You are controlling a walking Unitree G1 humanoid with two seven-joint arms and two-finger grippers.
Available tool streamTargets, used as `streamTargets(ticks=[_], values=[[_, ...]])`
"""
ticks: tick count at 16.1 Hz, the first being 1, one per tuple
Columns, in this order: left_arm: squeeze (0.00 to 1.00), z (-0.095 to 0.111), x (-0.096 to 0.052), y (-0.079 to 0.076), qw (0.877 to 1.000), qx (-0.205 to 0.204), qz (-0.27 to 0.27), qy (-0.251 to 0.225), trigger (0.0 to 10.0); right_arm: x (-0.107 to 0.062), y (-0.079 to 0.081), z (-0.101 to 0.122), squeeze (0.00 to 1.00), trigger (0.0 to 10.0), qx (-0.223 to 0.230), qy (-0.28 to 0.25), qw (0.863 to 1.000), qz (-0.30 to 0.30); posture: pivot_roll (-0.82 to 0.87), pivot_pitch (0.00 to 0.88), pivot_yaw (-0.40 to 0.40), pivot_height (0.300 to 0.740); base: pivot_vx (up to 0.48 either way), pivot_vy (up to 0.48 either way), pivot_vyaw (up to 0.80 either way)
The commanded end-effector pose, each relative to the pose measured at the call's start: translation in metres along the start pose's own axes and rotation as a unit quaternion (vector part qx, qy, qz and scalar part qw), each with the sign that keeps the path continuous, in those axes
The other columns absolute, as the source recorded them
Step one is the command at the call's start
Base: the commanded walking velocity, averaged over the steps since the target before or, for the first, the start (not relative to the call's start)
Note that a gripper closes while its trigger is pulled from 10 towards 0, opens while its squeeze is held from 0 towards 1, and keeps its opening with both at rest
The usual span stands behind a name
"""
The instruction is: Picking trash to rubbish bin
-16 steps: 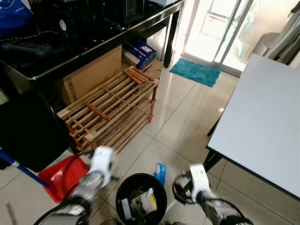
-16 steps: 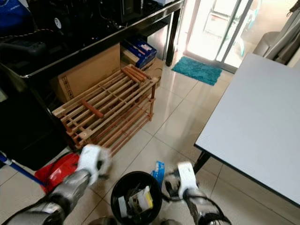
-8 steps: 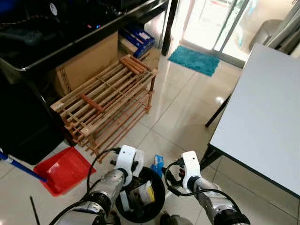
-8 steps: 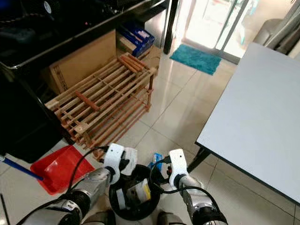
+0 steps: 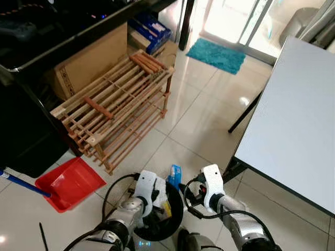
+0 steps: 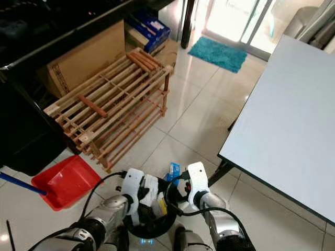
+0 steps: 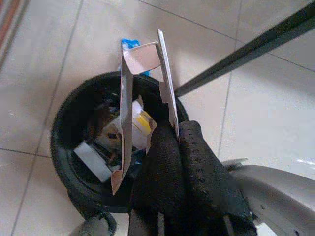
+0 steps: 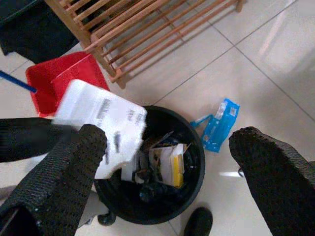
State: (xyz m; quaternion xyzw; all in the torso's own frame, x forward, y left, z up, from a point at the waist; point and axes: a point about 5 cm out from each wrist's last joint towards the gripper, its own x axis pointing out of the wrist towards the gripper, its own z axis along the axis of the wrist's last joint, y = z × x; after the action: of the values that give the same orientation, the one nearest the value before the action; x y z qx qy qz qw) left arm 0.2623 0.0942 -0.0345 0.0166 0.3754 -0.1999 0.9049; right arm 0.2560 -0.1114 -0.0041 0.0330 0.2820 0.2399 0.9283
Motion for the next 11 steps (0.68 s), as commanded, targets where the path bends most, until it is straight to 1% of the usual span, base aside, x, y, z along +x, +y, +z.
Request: streamTargets(ticks=[1,2,3,4,5,7,11], values=[[0.0,-0.0111,0.0002,-0.0072,1.0,0.002,-0.015,0.024,10.0,-0.0041,0.0001,-0.0078,0.0,10.0,0.009,0.016,1.0,0.001,-0.17,0.23,-0.09,0.74,0.0,0.0,0.0],[0.0,-0.0114,0.0003,-0.0078,1.0,0.004,-0.016,0.025,10.0,-0.0051,0.001,-0.0074,0.0,10.0,0.009,0.018,1.0,0.002,-0.17,0.232,-0.089,0.74,0.0,0.0,0.0],[0.22,-0.0118,0.0004,-0.0085,0.999,0.006,-0.019,0.027,10.0,-0.0058,0.0013,-0.007,0.0,10.0,0.01,0.018,1.0,0.002,-0.17,0.231,-0.089,0.74,0.0,0.0,0.0],[0.57,-0.0119,0.0004,-0.0088,0.999,0.008,-0.019,0.027,10.0,-0.0061,0.0014,-0.0069,0.0,10.0,0.01,0.019,1.0,0.001,-0.17,0.232,-0.088,0.74,0.0,0.0,0.0],[1.0,-0.012,0.0004,-0.009,0.999,0.009,-0.02,0.028,10.0,-0.0066,0.0015,-0.007,0.0,10.0,0.01,0.02,1.0,0.001,-0.17,0.234,-0.089,0.74,0.0,0.0,0.0],[1.0,-0.0116,0.0004,-0.0083,0.999,0.008,-0.017,0.028,10.0,-0.0079,0.0027,-0.0091,0.0,10.0,0.01,0.026,1.0,0.005,-0.16,0.238,-0.09,0.74,0.0,0.0,0.0],[1.0,-0.0112,0.0002,-0.0069,0.999,0.007,-0.014,0.028,10.0,-0.0117,0.0059,-0.015,0.0,10.0,-0.004,0.054,0.998,0.028,-0.16,0.241,-0.088,0.74,0.0,0.0,0.0]])
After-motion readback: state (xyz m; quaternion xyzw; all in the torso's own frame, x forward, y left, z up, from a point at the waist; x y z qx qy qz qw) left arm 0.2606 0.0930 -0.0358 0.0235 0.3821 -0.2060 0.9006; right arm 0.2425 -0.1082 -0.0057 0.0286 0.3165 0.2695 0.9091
